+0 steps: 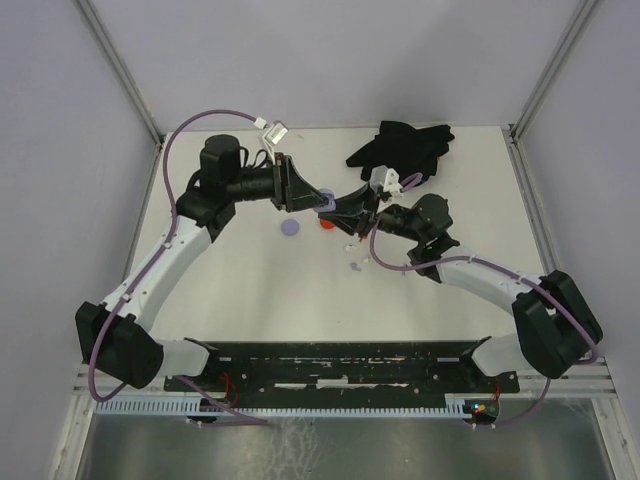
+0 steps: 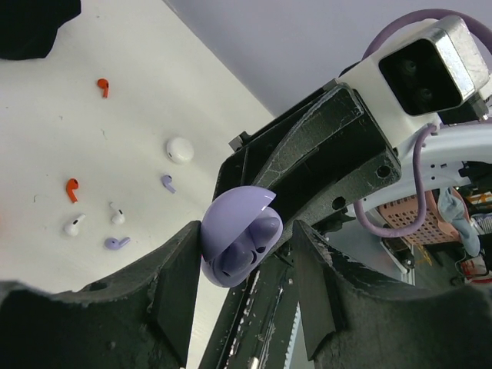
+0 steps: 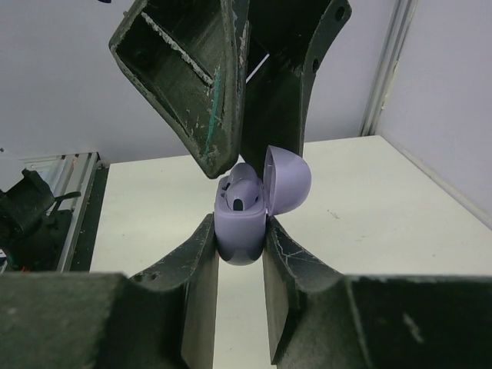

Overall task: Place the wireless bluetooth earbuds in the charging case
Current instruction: Close the charging case, then place the charging case at the center of the board, then pick up the charging case at the center of the board.

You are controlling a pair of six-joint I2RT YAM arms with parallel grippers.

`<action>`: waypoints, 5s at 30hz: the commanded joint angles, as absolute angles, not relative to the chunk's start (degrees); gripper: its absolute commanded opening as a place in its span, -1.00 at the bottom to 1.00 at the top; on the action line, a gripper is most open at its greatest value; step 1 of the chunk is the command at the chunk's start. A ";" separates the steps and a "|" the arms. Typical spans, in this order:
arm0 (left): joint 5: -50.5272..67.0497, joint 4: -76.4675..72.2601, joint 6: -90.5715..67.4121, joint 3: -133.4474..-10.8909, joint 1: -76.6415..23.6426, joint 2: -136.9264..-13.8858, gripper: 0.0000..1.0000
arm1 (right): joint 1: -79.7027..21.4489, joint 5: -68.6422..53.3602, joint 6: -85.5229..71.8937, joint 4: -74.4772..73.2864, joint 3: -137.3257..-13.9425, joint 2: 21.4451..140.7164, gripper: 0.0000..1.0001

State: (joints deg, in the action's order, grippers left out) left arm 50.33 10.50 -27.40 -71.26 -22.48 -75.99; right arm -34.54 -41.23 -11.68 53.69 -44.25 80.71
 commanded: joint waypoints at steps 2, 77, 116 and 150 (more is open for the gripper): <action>58.28 4.88 -26.87 -71.30 -22.73 -73.96 0.12 | -34.37 -43.12 -14.53 55.90 -46.59 82.14 -0.95; -18.54 27.66 -26.14 -44.13 -22.56 -48.03 0.99 | -41.78 13.44 -31.90 -28.56 -54.66 71.98 0.99; 9.13 22.77 13.44 -72.86 -20.92 -102.61 0.97 | -41.07 21.27 -16.42 -26.37 -53.73 66.51 0.98; 21.67 26.59 30.49 -79.37 -18.15 -115.42 0.20 | -40.70 16.45 -15.54 -28.98 -54.98 67.69 1.00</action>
State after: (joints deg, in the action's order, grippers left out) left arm 20.10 28.16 28.82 -78.91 -17.02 -114.74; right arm -40.95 17.32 -15.16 -29.63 -53.60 67.61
